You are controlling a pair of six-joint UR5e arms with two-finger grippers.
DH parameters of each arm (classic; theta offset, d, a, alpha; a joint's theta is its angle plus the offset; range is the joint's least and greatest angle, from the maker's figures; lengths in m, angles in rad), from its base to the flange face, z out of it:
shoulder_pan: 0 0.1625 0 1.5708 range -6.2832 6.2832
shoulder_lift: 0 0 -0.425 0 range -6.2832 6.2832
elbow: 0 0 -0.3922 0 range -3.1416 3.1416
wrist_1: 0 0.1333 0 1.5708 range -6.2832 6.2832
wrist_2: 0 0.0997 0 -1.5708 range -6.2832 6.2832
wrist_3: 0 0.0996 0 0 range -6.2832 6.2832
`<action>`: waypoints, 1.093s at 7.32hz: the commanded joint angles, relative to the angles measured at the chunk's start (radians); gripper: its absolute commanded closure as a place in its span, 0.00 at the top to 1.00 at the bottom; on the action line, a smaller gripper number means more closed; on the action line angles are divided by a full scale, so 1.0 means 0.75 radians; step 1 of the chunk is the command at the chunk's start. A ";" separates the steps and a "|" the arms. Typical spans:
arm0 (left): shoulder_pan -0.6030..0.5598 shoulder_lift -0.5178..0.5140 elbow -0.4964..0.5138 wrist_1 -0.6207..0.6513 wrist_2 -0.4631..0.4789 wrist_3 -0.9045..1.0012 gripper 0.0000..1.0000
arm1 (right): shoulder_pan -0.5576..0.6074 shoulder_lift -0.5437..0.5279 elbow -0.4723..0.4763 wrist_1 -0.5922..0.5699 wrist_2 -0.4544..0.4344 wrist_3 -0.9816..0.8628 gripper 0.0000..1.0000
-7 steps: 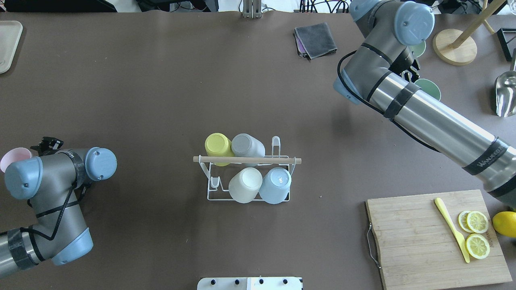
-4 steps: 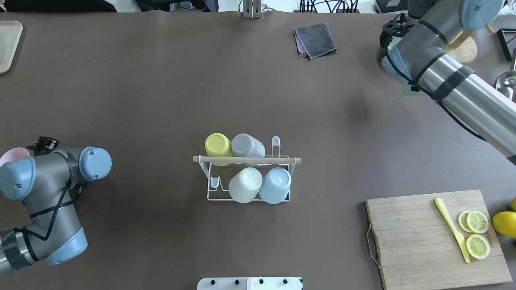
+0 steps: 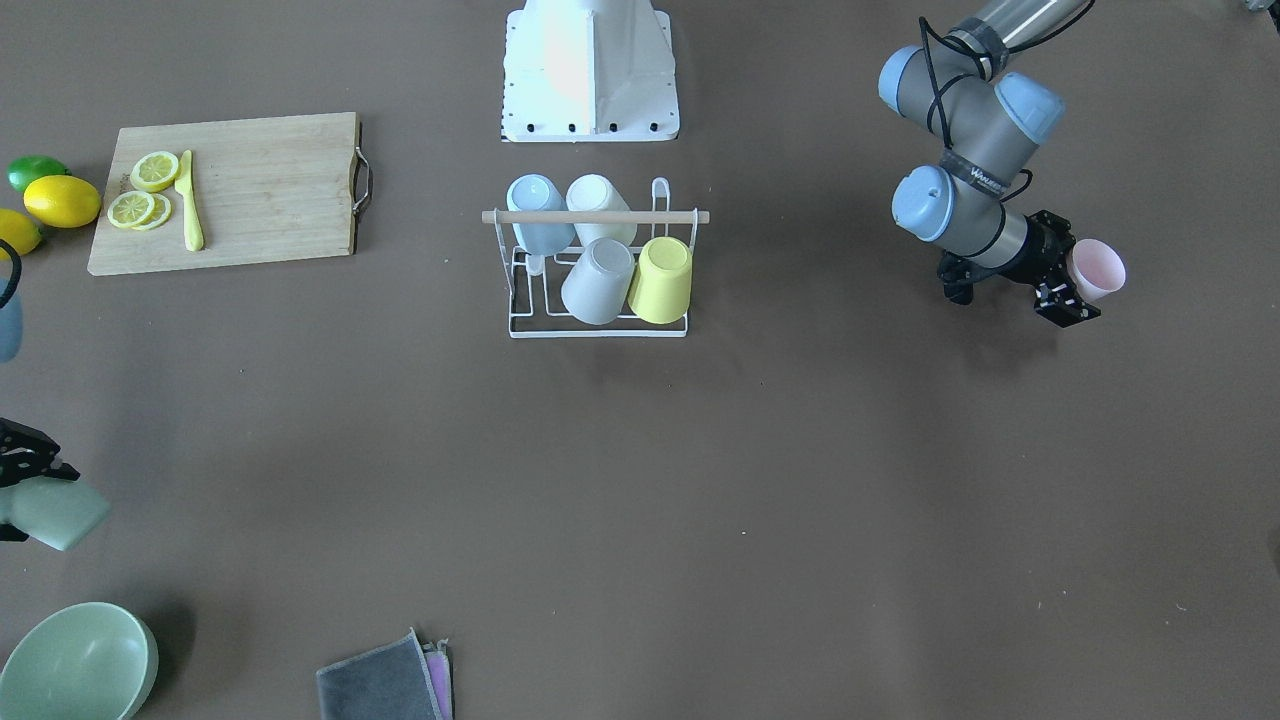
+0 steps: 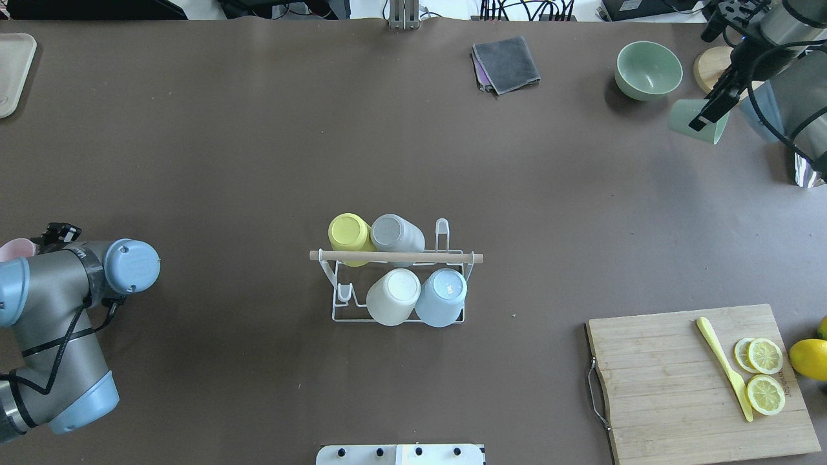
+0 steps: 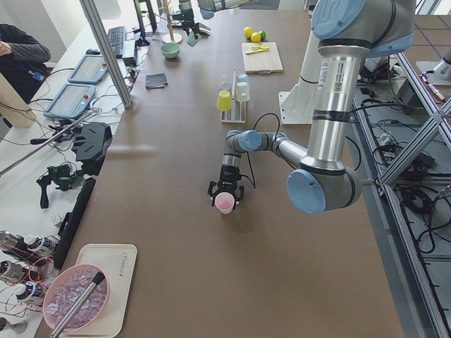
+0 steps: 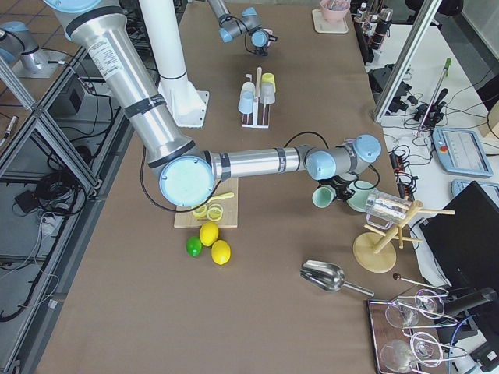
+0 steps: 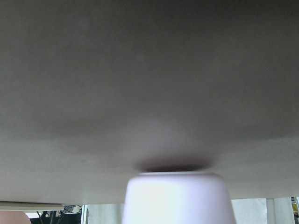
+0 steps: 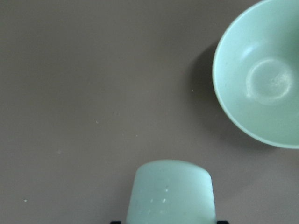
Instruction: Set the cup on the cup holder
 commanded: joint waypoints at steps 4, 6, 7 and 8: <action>-0.197 -0.006 -0.203 -0.003 -0.019 0.274 0.10 | 0.103 0.025 0.035 0.435 0.193 0.292 0.18; -0.340 -0.098 -0.292 -0.001 -0.060 0.306 0.10 | 0.071 0.066 0.039 0.575 0.171 0.436 0.13; -0.367 -0.129 -0.314 -0.001 -0.062 0.288 0.10 | 0.044 0.088 0.051 0.633 0.148 0.514 0.13; -0.369 -0.131 -0.406 0.001 -0.062 0.221 0.10 | -0.017 0.088 0.074 0.684 0.079 0.587 0.13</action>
